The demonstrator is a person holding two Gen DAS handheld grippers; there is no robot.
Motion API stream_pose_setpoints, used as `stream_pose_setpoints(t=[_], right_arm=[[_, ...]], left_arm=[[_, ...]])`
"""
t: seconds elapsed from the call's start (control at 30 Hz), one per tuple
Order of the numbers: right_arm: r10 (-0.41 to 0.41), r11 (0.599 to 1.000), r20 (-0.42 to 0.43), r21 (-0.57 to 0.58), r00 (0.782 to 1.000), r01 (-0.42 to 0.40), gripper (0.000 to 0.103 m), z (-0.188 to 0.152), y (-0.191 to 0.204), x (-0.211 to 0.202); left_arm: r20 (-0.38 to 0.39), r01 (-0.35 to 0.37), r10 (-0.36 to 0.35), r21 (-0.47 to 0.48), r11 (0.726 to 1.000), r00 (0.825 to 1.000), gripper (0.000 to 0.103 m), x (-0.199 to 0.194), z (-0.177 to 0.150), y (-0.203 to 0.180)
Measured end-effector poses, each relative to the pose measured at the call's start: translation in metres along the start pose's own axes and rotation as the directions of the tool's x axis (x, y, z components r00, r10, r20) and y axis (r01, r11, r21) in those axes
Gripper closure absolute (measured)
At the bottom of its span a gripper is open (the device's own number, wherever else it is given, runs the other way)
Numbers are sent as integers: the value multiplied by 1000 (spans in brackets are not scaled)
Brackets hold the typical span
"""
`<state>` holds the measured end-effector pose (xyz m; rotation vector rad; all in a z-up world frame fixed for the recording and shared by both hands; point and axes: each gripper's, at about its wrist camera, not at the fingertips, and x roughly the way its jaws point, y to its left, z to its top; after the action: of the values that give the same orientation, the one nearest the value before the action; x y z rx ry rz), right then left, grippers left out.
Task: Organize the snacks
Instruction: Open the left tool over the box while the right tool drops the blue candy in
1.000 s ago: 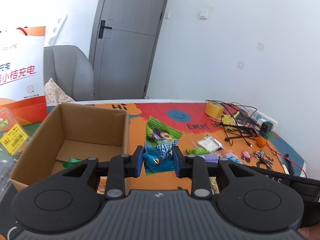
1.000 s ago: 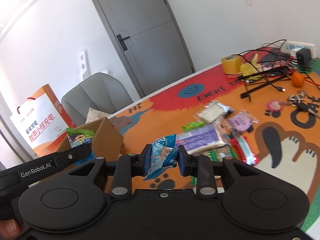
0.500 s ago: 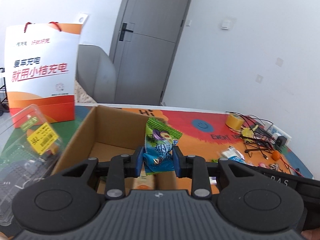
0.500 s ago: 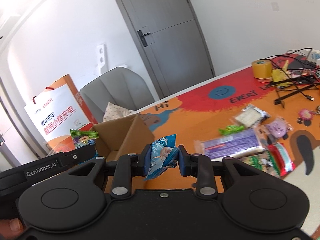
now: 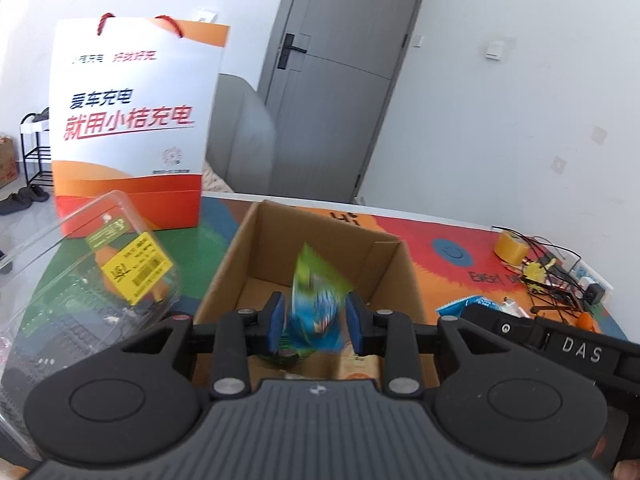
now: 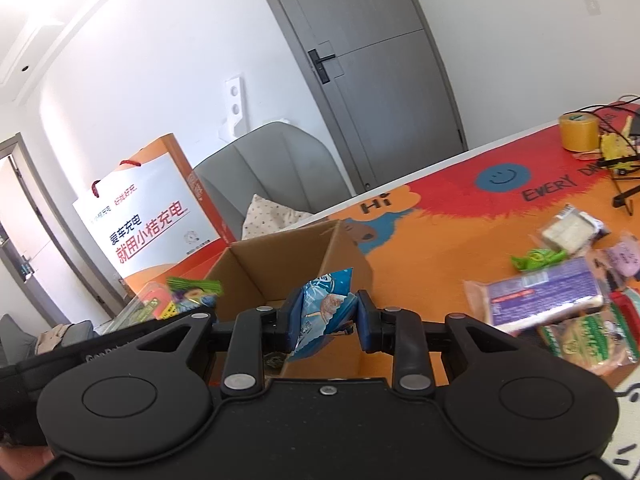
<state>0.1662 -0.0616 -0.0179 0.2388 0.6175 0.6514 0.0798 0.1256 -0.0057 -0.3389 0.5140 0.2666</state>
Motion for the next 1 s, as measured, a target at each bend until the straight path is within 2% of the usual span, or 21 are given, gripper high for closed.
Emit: stream_pose_setpoints(t=[0.17,0.53,0.6,0.67,0.7,0.8,1.0], right_arm=[[25,1000,-9,-10,1000,-25,74,3,11,11],[75,997,-46,-24,996,-76,74,2,37,33],[99,995,-57,-11,993,-100,69,1,40,36],[106,994,-55,1,993,-106,57,1,40,35],[98,995,-48,-2,994,-98,55,1,40,34],[79,997,-43,7,996,-79,54,2,34,28],[35,999,-13,17,999,-35,47,3,17,9]], left_arm=[[12,-35,35,-4,999,999,64,-7,1,9],[28,-64,65,-55,996,997,53,-20,6,35],[27,-66,67,-60,996,997,46,-20,6,38],[30,-66,68,-65,996,997,42,-22,5,39],[29,-67,69,-69,995,997,37,-22,4,39],[31,-75,78,-77,994,996,22,-23,4,39],[26,-75,77,-69,995,997,15,-20,1,27]])
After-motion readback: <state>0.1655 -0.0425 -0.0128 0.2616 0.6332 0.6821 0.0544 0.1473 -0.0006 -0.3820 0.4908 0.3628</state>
